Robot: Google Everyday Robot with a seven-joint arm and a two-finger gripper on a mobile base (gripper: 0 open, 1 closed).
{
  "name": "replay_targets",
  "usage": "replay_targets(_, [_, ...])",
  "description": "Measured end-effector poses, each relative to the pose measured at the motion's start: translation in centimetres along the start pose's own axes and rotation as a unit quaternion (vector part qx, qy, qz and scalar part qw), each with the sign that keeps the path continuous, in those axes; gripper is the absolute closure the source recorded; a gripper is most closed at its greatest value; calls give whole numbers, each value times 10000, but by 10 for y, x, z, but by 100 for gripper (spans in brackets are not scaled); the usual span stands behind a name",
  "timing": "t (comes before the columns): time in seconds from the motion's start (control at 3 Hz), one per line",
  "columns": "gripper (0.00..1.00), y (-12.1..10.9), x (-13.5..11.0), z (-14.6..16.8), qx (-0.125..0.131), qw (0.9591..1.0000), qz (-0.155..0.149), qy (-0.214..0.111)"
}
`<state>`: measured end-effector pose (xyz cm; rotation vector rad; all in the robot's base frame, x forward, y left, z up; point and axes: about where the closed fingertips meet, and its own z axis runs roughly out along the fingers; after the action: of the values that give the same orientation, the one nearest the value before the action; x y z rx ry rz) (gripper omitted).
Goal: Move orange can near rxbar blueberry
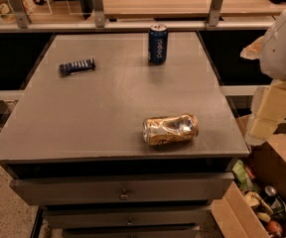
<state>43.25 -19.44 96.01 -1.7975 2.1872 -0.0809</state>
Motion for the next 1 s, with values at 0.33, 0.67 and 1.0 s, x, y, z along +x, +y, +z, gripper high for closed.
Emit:
replay_targets(0.33, [0, 10, -12, 21, -215, 9996, -201, -9])
replay_targets(0.67, [0, 18, -23, 43, -455, 9983, -367, -20])
replay_targets(1.0, [0, 23, -39, 65, -663, 9961, -580, -37])
